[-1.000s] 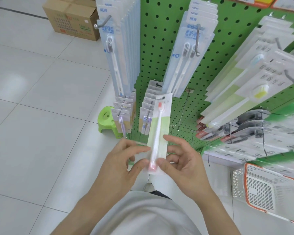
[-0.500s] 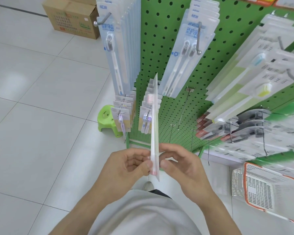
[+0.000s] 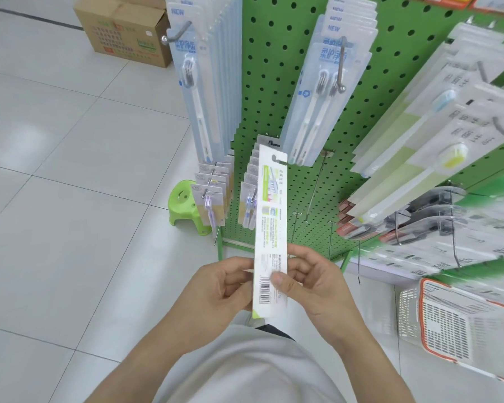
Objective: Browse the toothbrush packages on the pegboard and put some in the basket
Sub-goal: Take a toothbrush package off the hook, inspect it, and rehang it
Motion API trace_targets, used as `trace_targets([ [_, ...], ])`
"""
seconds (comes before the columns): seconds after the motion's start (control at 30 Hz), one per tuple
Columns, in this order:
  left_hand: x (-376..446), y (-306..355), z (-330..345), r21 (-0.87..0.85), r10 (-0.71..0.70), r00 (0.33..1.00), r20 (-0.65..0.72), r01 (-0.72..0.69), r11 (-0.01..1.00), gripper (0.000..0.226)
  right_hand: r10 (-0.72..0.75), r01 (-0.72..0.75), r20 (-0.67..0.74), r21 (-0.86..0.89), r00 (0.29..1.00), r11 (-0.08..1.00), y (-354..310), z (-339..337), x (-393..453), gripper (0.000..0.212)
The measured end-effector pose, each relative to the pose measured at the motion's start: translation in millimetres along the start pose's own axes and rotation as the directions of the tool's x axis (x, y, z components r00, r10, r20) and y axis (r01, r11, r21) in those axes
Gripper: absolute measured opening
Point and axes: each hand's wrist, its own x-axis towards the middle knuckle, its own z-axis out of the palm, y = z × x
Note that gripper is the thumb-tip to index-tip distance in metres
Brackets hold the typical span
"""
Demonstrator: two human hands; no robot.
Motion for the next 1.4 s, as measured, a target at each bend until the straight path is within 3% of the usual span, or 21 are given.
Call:
trace_targets([
  [0.17,-1.4,4.1,1.3,-0.023,-0.026,0.999,-0.035,0.025,0.999,0.028,-0.021,0.021,0.024,-0.022,1.0,1.0,2.6,0.1,-0.3,0.044],
  [0.3,-1.0,6.7,-1.0,-0.04,-0.041,0.999,-0.032,0.039,0.998,0.025,-0.025,0.025,0.002,-0.004,1.0,1.0,0.5,0.6,-1.9,0.047],
  [0.43,-2.2,4.1,-1.9,0.059,-0.019,1.0,-0.022,0.021,0.998,0.025,-0.046,0.046,0.008,-0.015,0.999,0.999,1.0,-0.5,-3.1,0.047],
  [0.53,-2.4,-0.2,-0.4,0.133,0.015,0.999,-0.028,-0.012,0.991,0.026,-0.074,0.079,0.106,-0.047,0.992,0.996,-0.3,-2.8,-5.1,0.059],
  [0.67,-0.6,-1.1,-0.2,0.084,0.0,0.998,-0.068,0.006,0.996,0.022,-0.053,0.076,0.203,-0.107,0.978,0.991,-3.8,-3.0,-7.3,0.073],
  [0.87,3.8,-1.8,-1.9,0.087,-0.043,0.999,-0.019,0.045,0.995,0.026,-0.015,0.026,0.13,-0.077,0.991,0.997,-5.7,-4.0,-5.9,0.046],
  [1.0,10.9,-1.1,-2.8,0.072,0.018,0.992,-0.128,-0.008,0.997,0.042,0.047,-0.026,0.195,-0.112,0.98,0.993,-7.7,-6.3,-8.0,0.024],
  [1.23,21.7,12.1,-0.5,0.007,0.052,0.938,-0.343,-0.053,0.999,0.016,0.034,0.024,0.259,-0.217,0.965,0.976,-10.5,-13.8,-3.5,0.025],
  [1.4,21.4,15.5,7.7,0.041,0.05,0.956,-0.288,-0.039,0.998,0.013,0.016,0.063,0.257,-0.296,0.966,0.953,-14.2,-16.2,-3.7,0.021],
])
